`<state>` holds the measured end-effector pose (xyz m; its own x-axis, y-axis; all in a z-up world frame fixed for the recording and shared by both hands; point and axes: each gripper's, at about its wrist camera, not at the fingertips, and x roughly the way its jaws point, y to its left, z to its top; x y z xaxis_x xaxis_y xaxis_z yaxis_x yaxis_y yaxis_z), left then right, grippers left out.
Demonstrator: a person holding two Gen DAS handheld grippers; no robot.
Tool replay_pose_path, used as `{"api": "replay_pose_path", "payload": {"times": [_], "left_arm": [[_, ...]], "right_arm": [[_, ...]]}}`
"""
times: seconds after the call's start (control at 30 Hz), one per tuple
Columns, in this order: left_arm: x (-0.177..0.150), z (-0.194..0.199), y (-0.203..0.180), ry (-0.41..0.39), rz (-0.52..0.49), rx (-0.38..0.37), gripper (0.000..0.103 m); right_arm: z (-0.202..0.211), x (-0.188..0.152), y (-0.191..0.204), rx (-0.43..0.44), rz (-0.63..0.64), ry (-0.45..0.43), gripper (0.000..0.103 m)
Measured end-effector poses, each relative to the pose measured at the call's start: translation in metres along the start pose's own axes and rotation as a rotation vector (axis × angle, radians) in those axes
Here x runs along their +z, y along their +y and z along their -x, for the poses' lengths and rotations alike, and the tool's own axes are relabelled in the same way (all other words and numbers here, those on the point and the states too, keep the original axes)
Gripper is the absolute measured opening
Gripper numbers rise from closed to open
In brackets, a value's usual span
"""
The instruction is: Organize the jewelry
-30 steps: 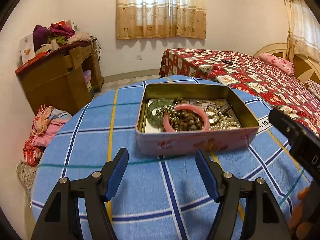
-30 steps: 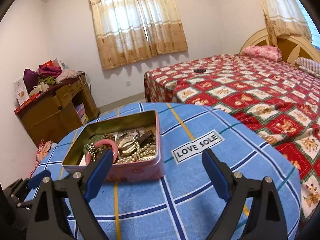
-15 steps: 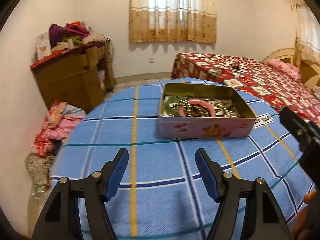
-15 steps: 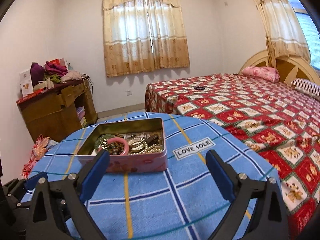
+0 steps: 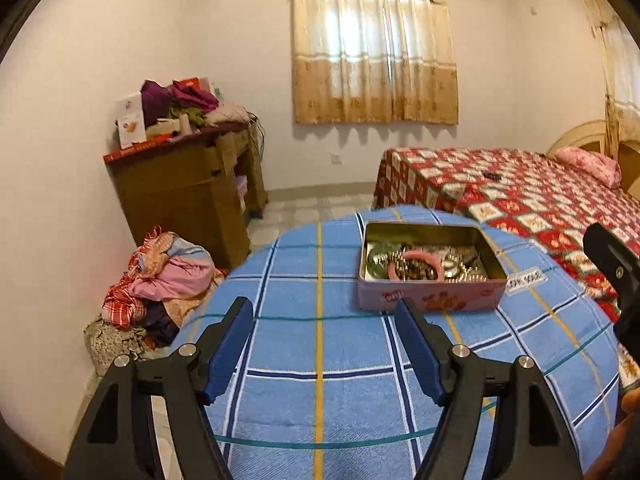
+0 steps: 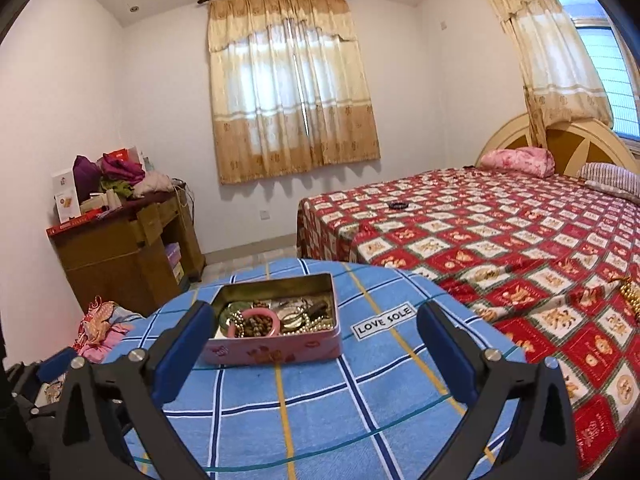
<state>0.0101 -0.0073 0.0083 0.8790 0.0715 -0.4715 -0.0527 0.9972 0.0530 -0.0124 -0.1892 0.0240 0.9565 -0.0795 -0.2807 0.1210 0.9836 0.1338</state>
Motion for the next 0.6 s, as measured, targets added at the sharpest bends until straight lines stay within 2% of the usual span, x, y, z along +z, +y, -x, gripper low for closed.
{"api": "replay_pose_path", "payload": {"times": [0.2, 0.6], "left_arm": [[0.01, 0.016, -0.004, -0.039, -0.02, -0.011, 0.075], [0.011, 0.024, -0.008, -0.037, -0.035, -0.036, 0.075]], "right_arm": [[0.019, 0.012, -0.001, 0.004, -0.003, -0.055, 0.103], [0.025, 0.014, -0.007, 0.008, -0.016, -0.062, 0.103]]}}
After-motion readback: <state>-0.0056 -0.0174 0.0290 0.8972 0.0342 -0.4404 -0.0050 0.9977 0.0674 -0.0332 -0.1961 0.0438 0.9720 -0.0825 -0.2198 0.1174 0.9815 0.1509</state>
